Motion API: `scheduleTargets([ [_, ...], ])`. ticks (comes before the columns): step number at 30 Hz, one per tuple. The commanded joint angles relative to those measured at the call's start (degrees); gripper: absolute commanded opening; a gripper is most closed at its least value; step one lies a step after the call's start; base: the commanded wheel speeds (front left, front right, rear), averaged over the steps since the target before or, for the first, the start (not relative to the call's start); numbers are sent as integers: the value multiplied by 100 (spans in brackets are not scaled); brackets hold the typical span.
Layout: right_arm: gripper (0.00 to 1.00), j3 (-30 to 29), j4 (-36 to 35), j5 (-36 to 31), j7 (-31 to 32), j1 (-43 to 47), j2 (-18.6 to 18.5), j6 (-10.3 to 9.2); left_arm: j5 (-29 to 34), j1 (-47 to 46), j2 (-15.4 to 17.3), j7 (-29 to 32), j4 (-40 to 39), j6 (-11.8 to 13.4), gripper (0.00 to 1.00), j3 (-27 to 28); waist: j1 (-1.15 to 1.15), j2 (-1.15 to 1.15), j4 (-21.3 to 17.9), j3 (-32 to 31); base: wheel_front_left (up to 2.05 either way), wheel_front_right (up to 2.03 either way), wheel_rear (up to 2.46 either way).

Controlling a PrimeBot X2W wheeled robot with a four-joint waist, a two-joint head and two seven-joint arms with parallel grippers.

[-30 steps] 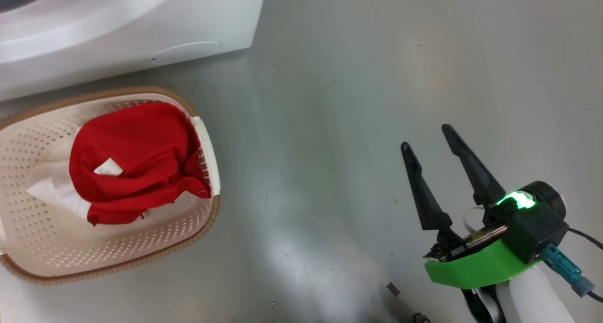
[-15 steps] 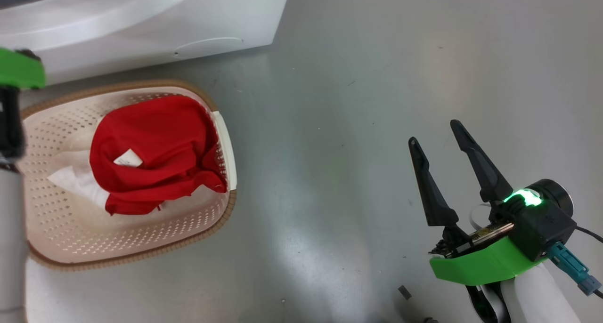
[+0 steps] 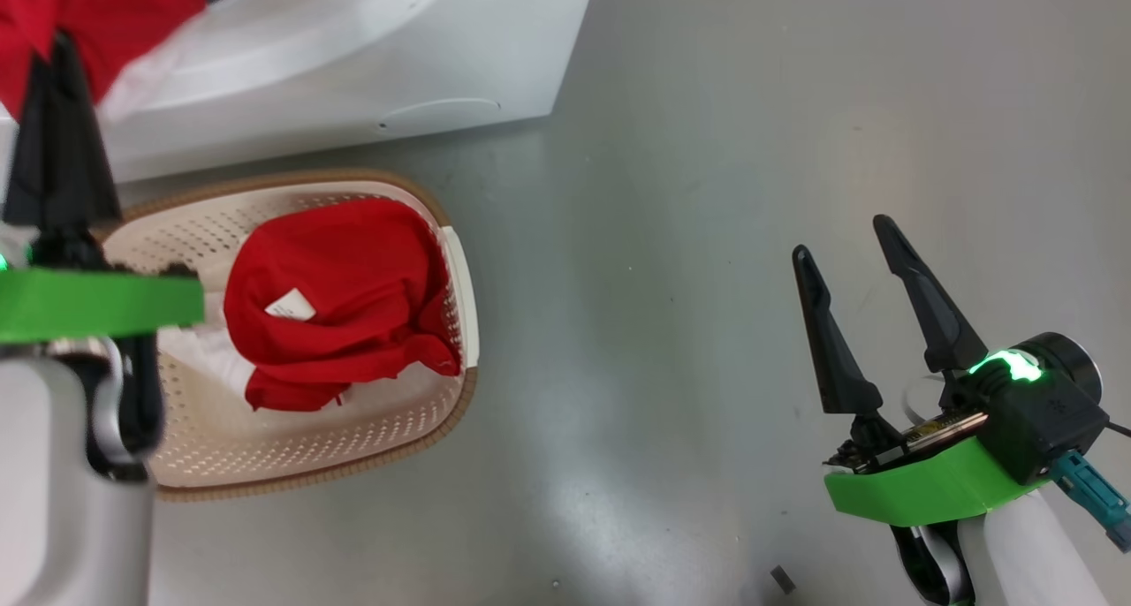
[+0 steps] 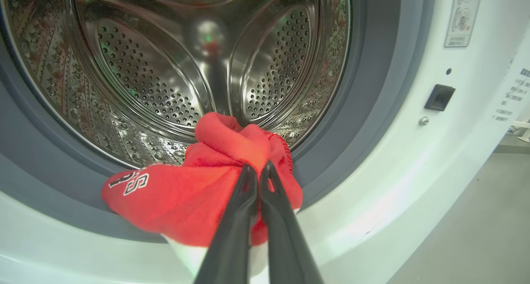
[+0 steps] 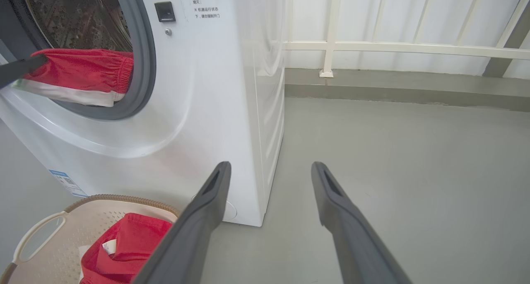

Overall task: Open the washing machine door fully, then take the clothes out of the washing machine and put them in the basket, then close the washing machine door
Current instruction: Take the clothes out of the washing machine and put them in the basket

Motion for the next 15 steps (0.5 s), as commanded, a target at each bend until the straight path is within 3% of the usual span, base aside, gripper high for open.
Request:
scheduleTargets([
  [1,100,79,-159,-44,-36,78,-42,36,0,264,123,-20,-318,70,0,118,0,0,84,-122,0,0,0],
  [15,100,18,-131,-16,-36,111,-42,36,136,1362,-203,78,-1195,265,0,-289,0,0,208,-588,0,0,0],
])
